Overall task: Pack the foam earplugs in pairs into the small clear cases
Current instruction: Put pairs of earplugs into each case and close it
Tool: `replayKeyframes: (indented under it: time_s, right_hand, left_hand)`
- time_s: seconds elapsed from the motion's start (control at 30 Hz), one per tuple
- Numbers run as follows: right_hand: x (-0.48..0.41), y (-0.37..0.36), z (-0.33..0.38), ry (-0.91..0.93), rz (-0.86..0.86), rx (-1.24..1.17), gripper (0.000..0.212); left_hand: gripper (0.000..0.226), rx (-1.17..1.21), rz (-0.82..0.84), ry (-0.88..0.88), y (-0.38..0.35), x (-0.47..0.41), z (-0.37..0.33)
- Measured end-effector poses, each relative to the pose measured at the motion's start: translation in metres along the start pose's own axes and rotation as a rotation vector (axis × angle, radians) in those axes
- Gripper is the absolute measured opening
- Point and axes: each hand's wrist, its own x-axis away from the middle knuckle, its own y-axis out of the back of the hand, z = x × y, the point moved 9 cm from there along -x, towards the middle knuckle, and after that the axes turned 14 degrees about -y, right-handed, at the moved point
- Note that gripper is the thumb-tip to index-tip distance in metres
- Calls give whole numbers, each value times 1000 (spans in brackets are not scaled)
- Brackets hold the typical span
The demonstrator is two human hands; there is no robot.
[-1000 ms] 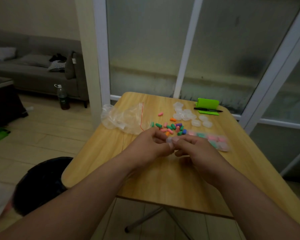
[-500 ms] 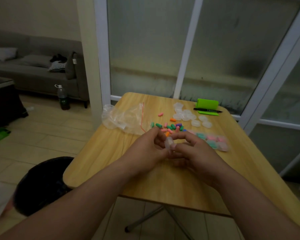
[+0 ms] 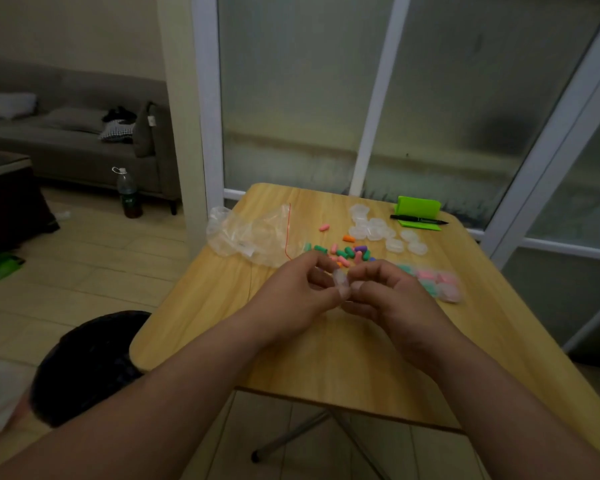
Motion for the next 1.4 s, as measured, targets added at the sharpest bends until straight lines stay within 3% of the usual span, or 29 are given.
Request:
replayKeyframes:
  time_s: [0.17,0.27,0.33,0.43,0.5,0.7,0.83,1.0,1.4]
  right_hand:
    - [5,-6,1,-33,18,106,21]
    - [9,-5,5,7,-17,176,23]
    - [13,-2,13,68,-64,204,24]
    - [19,-4,22,168,-73,319,29]
    - [22,-10,24,199,-49,366,33]
    - [19,-6,24,216,-68,275,34]
    - [8,8,11,44,-141,128,13]
    - [4,3,-2,-74,-53,66,20]
    - [14,4,7,-32,-117,164,18]
  left_hand:
    - [30,-118,30,-86,-2,1,-7]
    - [33,-132,65,-44,-4,2,-4]
    - [33,13,43,85,-5,4,2]
    - [26,423,15,314,-14,13,9]
    - [30,494,56,326,-18,15,9]
    - [29,475,-6,237,-11,10,6]
    - [34,339,7,132,-7,7,-4]
    - [39,155,90,63,-9,4,-2]
    - [36,293,80,131,-14,6,1]
